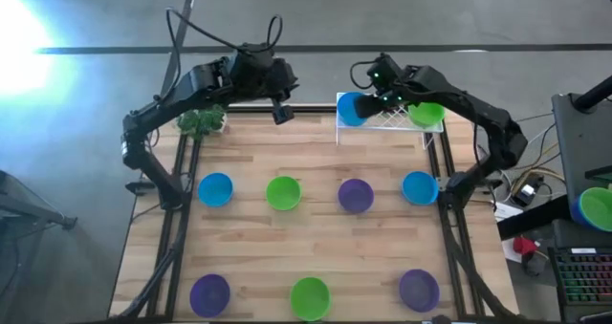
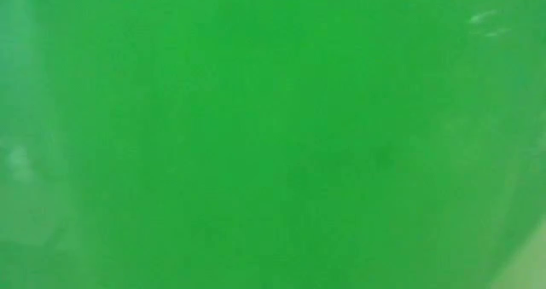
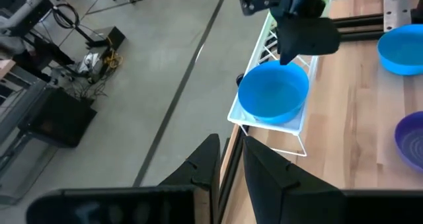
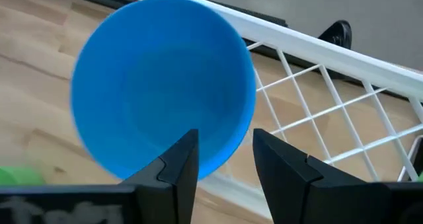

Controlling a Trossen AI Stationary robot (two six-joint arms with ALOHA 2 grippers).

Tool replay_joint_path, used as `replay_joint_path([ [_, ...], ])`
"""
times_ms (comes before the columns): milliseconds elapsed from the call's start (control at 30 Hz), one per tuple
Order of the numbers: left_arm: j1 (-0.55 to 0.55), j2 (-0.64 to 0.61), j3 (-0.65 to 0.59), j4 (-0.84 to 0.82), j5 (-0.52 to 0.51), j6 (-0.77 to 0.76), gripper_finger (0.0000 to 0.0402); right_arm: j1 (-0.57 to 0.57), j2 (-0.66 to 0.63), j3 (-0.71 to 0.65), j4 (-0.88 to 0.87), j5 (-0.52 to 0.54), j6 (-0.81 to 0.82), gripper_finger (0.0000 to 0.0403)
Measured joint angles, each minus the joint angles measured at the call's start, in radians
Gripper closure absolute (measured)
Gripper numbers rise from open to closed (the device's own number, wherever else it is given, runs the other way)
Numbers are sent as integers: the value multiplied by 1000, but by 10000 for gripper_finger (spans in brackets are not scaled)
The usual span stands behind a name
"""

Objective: Pick & Place Mini bowls
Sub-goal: Put the top blue bowl on the shelf

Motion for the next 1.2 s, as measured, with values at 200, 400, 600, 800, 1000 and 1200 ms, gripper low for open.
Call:
replay_joint_path([
  [200,0,0,0,-3,0,35,339,-13,39,0,7,-1,0,264],
  [400,0,0,-2,-2,0,40,339,-20,70,0,10,-6,-3,277],
  [600,0,1,-26,1,0,58,339,-19,82,0,10,-6,-7,334],
  [800,0,2,-61,9,0,73,339,-23,71,0,7,-7,-10,390],
  [1000,0,2,-64,17,0,75,339,-49,14,0,-35,-6,0,394],
  [1200,0,0,-64,21,0,86,339,-66,-27,0,-151,35,5,394],
])
